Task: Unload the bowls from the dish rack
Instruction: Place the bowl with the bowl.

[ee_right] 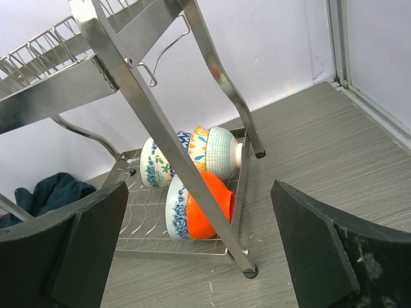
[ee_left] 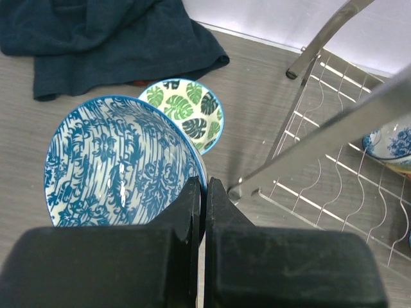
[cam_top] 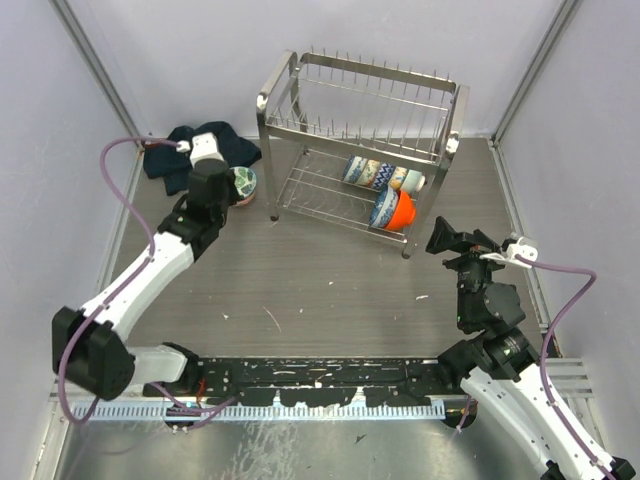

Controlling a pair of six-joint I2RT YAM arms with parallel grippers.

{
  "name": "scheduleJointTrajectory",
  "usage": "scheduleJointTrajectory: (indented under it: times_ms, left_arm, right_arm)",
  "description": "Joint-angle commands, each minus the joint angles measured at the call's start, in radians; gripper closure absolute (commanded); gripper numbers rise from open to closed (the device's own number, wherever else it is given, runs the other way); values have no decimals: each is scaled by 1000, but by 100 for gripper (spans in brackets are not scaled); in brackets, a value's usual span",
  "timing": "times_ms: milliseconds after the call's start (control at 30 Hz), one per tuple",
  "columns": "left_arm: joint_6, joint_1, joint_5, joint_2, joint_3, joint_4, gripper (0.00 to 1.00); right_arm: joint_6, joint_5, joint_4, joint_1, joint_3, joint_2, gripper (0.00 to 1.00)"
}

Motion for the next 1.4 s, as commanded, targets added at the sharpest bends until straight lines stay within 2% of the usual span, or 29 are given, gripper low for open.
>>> scheduleJointTrajectory:
  times_ms: [0,367,800,1367]
  left_arm:
    - [18,55,99,103,136,37,100]
    - [-4,161,206,343,309,56,100]
    - [38,180,216,596,549,-24,100]
    - [33,182,261,720,626,-96,100]
  right_arm:
    - [-1,-3,43,4,18,-8,0]
    - [-4,3,37,4,19,-17,0]
    - [-9,15,45,3,13,-12,0]
    - [-17,26,59,4,11,19,0]
